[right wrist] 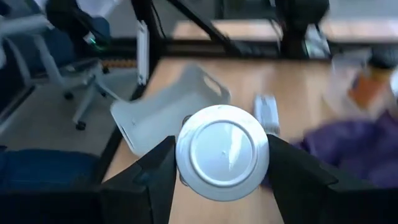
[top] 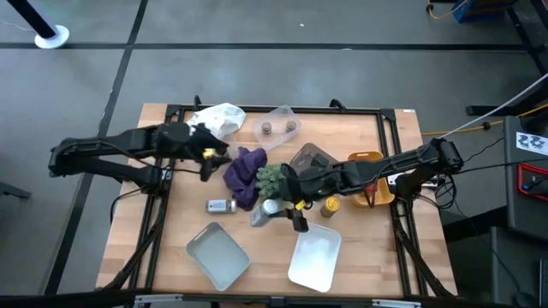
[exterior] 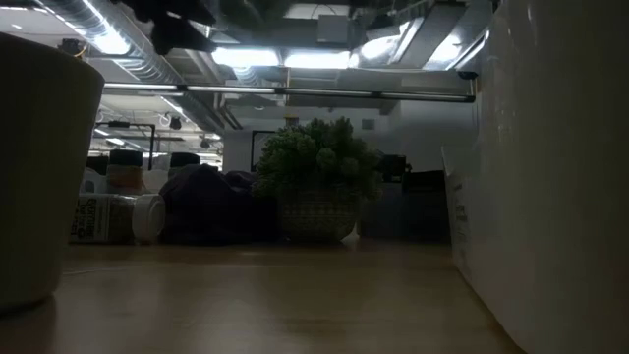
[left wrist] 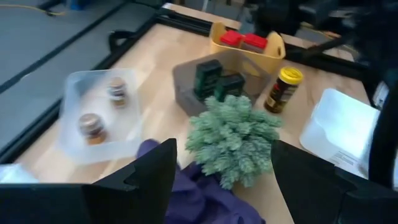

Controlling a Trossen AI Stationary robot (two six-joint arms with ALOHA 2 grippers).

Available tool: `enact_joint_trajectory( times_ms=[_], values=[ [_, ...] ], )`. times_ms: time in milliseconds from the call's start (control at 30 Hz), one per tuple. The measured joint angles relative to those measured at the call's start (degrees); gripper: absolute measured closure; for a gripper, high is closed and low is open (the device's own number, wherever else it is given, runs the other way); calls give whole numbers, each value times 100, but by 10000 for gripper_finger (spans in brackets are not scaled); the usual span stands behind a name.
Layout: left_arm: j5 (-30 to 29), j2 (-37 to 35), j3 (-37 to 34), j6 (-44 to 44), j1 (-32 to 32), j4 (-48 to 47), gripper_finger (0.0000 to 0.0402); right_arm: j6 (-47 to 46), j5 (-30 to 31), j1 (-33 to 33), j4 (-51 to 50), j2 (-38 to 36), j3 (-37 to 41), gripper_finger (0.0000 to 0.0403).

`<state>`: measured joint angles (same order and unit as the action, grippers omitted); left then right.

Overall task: Sort spices by type
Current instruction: Put the right white seasoning bottle into the gray bin

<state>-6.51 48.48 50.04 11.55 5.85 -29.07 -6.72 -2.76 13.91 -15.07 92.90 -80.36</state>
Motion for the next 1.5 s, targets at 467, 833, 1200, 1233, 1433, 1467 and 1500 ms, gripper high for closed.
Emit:
enact_joint_trajectory(
  times_ms=[467,833,1200,1233,1433,1467,1500],
  values=[
    [-469,-1000,-1,360,0,-635,157,733,-1172,-2,1348,605,-336,194],
    [-468,-918,-2,349,0,-766,157,1199,-1891,0,617,2092,-2045,194],
    [-487,-759,-7,194,2,-932,157,1865,-1891,0,-167,3248,-3291,194],
    [-489,-728,-7,192,2,-930,157,1913,-1891,0,-194,3305,-3319,194],
    [-489,-639,-7,219,2,-928,157,2074,-1887,0,-184,3561,-3331,194],
    [-490,-612,-7,268,2,-914,157,2092,-1887,0,-183,3577,-3331,194],
    [-491,-597,-7,297,2,-906,157,2135,-1885,0,-206,3585,-3331,194]
  ],
)
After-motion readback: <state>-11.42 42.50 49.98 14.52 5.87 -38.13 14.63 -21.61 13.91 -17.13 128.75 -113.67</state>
